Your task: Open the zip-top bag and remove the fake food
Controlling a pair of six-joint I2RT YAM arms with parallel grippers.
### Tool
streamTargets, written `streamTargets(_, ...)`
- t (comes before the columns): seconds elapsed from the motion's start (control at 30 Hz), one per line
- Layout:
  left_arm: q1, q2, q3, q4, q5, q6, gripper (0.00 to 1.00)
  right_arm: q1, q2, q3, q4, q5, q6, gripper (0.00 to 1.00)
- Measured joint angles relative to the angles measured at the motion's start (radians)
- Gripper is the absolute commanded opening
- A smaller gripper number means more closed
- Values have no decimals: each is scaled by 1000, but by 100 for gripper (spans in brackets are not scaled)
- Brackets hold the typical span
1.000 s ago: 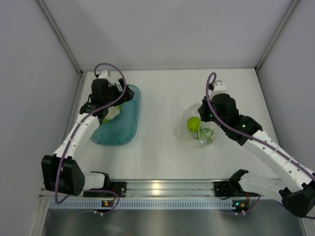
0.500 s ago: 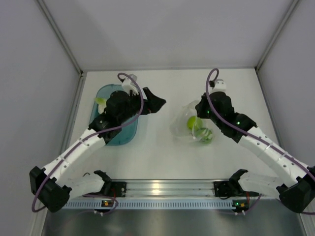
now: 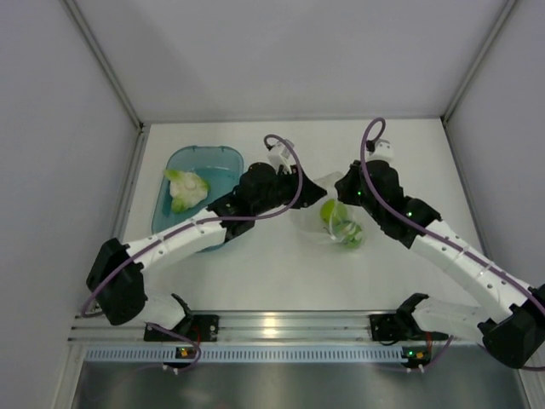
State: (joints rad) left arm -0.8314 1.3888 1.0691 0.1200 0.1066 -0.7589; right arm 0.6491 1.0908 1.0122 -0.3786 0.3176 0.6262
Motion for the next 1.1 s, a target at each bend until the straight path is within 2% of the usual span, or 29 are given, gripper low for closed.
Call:
streamTargets(0.07,-10,60,4,25,26,-6,28,0,-6,-6,3,2,0,0)
streamTargets(0.1,-18,91,5,36,39,-10,21,0,-8,-6,4,2,-1,0)
streamTargets(0.17,-31,127,5,53,60,-10,20,-3,-13,-6,4,3,-3,0)
streamTargets(0.27,-44,161,3,101,100,-6,11,-13,-18,-6,4,-1,-8,0)
streamTargets(0.37,-48,182,-16,220,168,29,3,-47,-18,-6,3,-39,-13,0)
streamTargets(0.53,-57,238,-39,349,266,156,3,-130,-18,-6,-5,-130,-21,0)
streamTargets(0.7,-82,309,-49,383,335,280,9,-180,-18,-6,-11,-206,-37,0)
streamTargets(0.87,-86,361,-57,387,356,380,0,-190,-18,-6,-30,-255,-60,0)
streamTargets(1.1,-85,389,-53,343,433,529,0,-227,-16,10,-65,-326,-113,0)
